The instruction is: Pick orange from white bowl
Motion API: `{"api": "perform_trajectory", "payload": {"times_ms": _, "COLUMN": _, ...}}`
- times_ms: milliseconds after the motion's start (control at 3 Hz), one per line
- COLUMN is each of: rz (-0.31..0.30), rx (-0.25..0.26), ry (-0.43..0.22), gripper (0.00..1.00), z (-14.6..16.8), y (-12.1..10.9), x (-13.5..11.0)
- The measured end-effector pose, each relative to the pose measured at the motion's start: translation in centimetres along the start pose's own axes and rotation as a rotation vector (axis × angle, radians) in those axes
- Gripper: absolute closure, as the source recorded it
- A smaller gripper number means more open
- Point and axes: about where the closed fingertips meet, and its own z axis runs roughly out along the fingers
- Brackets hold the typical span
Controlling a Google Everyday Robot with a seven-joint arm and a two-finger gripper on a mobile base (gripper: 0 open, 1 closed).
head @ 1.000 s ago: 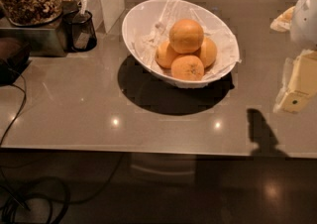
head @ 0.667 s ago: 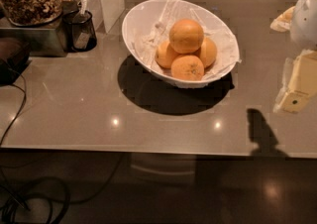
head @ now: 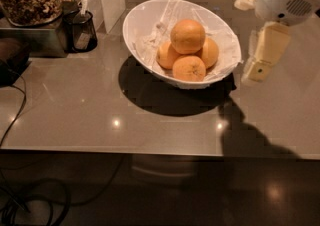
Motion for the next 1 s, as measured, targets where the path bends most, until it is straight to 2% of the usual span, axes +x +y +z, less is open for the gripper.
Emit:
{"api": "perform_trajectory", "payload": {"times_ms": 333, "rz": -0.01, "rx": -0.002, "ry": -0.014, "gripper": 0.0, "z": 0.3, "y": -0.9, "x": -0.4}}
{"api": "perform_trajectory", "payload": {"times_ms": 667, "rz": -0.063, "rx": -0.004, "ry": -0.087, "gripper": 0.0, "z": 1.5, "y": -5.4, "x": -2.9}}
{"api": "perform_trajectory", "payload": {"times_ms": 1000, "rz": -0.071, "rx": 0.035, "ry": -0.12, "gripper": 0.0, "z": 0.7, "y": -7.3, "x": -3.8}}
